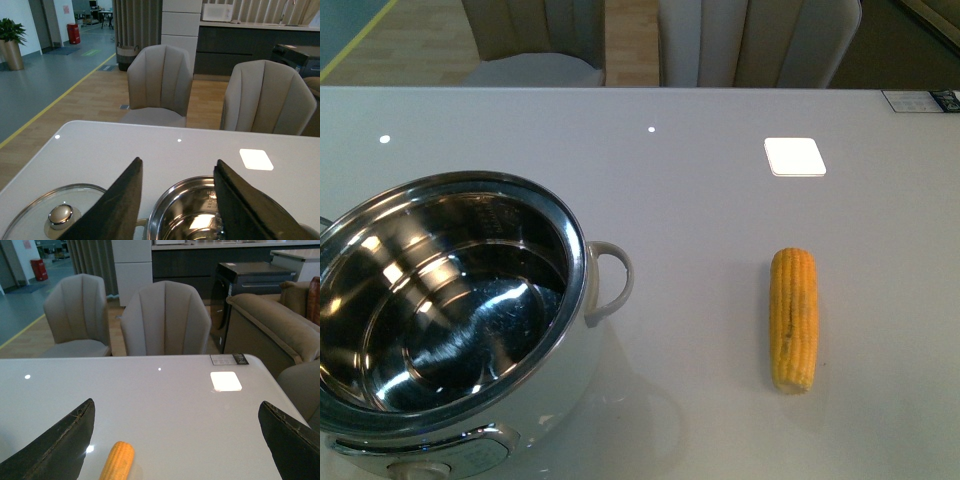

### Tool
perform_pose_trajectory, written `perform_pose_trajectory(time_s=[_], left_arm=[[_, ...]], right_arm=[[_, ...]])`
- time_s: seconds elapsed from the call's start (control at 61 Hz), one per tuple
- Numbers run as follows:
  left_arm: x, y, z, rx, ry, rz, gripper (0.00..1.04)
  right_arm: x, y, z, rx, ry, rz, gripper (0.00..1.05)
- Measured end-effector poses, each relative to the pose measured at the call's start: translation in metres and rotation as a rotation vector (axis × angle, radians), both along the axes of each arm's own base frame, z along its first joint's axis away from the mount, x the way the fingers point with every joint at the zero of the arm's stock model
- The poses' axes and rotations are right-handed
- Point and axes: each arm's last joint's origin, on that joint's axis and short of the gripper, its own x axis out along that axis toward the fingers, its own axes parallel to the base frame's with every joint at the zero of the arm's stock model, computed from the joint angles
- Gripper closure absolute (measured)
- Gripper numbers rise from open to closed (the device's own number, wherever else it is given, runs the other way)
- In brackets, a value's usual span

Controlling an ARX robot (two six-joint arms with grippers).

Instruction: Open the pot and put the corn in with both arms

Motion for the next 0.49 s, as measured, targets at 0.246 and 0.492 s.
perform_pose_trajectory(time_s=[0.246, 0.492], left_arm=[[0.0000, 0.0000, 0.0000, 0.000, 0.000, 0.000, 0.06], [0.0000, 0.0000, 0.0000, 0.002, 0.000, 0.000, 0.07]], right_arm=[[0.0000, 0.0000, 0.0000, 0.000, 0.000, 0.000, 0.09], [0.0000, 0.0000, 0.0000, 0.000, 0.000, 0.000, 0.09]])
